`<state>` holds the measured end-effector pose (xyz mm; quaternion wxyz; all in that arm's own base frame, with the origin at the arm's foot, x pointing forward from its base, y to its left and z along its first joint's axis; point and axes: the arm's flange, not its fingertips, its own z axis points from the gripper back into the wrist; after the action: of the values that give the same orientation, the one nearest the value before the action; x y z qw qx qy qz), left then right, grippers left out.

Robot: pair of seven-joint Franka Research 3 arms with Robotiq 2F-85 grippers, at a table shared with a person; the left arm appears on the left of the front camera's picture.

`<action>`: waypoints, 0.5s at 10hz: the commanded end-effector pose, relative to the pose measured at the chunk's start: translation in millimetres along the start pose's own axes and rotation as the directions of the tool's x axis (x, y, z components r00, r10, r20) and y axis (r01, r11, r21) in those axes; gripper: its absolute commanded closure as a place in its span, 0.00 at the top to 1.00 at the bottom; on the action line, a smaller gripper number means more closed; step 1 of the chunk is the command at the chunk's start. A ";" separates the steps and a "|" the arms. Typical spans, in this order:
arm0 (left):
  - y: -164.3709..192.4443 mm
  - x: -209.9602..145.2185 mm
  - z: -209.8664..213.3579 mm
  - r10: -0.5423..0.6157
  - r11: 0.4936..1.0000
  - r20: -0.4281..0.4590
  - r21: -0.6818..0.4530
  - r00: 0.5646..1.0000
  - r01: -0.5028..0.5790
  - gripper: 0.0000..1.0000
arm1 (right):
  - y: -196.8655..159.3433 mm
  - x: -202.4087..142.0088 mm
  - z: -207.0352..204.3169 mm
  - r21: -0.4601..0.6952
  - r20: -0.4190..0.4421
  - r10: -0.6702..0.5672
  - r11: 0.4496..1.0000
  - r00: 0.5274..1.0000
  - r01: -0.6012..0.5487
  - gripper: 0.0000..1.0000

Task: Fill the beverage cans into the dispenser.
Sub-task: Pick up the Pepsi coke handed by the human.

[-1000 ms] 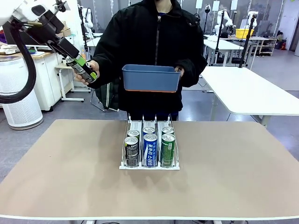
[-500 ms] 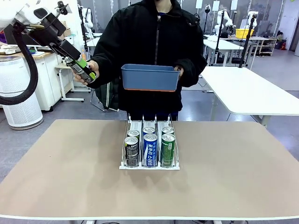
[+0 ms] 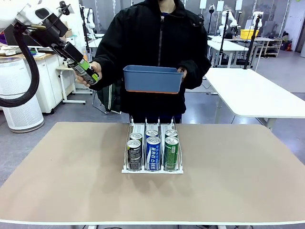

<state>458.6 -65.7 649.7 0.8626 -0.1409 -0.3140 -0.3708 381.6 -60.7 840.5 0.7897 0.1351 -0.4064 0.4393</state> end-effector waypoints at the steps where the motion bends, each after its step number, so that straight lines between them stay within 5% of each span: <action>1: 1.2 0.2 -1.4 0.010 1.000 0.008 0.018 1.000 -0.011 0.76 | 0.7 0.1 0.4 0.000 0.001 0.001 1.000 1.000 -0.001 1.00; 2: 1.6 0.2 -0.4 0.010 1.000 0.007 0.021 1.000 -0.010 0.43 | 0.7 0.1 0.4 0.000 0.001 0.001 1.000 1.000 -0.001 1.00; 3: 1.7 0.5 0.3 0.009 1.000 0.006 0.026 1.000 -0.009 0.57 | 0.7 0.1 0.4 0.000 0.001 0.001 1.000 1.000 -0.001 1.00; 4: 0.9 0.0 0.7 0.011 0.999 0.005 0.032 1.000 -0.011 0.24 | 0.7 0.1 0.4 0.000 0.001 0.001 1.000 1.000 -0.001 1.00; 5: 0.9 0.0 1.7 0.010 0.999 0.003 0.038 1.000 -0.011 0.38 | 0.7 0.1 0.4 0.000 0.001 0.001 1.000 1.000 -0.001 1.00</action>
<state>459.0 -64.0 651.3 0.8627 -0.1371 -0.3182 -0.3683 381.6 -60.7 840.5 0.7897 0.1351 -0.4064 0.4393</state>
